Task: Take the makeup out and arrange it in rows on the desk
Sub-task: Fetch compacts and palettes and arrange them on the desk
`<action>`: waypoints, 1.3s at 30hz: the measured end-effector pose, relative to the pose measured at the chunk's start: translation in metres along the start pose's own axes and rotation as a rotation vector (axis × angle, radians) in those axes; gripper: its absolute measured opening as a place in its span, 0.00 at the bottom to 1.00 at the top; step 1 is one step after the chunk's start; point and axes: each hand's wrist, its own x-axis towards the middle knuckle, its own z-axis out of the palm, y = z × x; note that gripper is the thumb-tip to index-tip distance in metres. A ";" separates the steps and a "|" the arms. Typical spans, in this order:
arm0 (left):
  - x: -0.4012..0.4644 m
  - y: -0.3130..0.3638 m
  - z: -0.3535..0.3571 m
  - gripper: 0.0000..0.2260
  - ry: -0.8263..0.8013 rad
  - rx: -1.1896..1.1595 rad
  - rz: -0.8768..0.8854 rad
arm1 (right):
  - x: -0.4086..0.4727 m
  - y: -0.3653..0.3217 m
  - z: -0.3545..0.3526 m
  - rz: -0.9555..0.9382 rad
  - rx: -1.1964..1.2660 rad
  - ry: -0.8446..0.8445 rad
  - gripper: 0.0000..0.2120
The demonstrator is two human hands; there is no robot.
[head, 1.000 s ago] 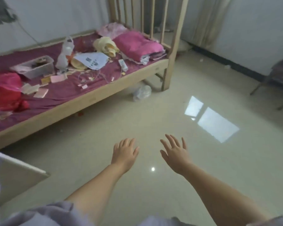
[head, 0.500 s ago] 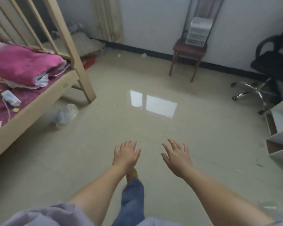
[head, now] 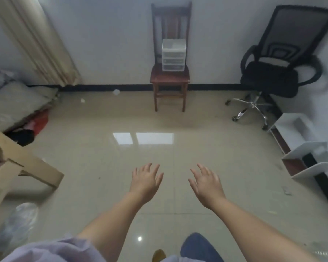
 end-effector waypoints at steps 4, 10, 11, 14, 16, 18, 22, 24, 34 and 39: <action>0.091 0.001 -0.018 0.23 -0.020 0.008 0.054 | 0.080 0.013 -0.019 0.053 0.019 -0.014 0.25; 0.250 0.003 -0.051 0.23 0.027 0.005 0.020 | 0.235 0.050 -0.058 0.027 -0.023 -0.005 0.25; 0.275 0.003 -0.058 0.23 0.032 -0.001 0.004 | 0.262 0.057 -0.069 0.015 -0.024 -0.009 0.25; 0.345 0.009 -0.085 0.22 0.062 -0.006 -0.024 | 0.343 0.072 -0.105 -0.012 -0.056 0.009 0.25; 0.385 0.011 -0.099 0.22 0.054 -0.024 -0.034 | 0.389 0.078 -0.125 -0.020 -0.068 0.000 0.24; 0.419 0.012 -0.109 0.22 0.048 -0.035 -0.041 | 0.431 0.080 -0.136 -0.029 -0.064 -0.013 0.24; 0.499 -0.003 -0.123 0.22 0.015 -0.028 -0.071 | 0.514 0.074 -0.149 -0.062 -0.047 -0.041 0.24; 0.550 -0.014 -0.132 0.23 0.001 -0.016 -0.069 | 0.562 0.073 -0.153 -0.059 -0.039 -0.044 0.24; 0.825 -0.058 -0.226 0.21 0.027 0.095 0.109 | 0.782 0.071 -0.216 0.265 0.085 0.028 0.23; 0.925 -0.049 -0.244 0.21 -0.010 0.099 0.166 | 0.861 0.078 -0.225 0.308 0.101 -0.020 0.23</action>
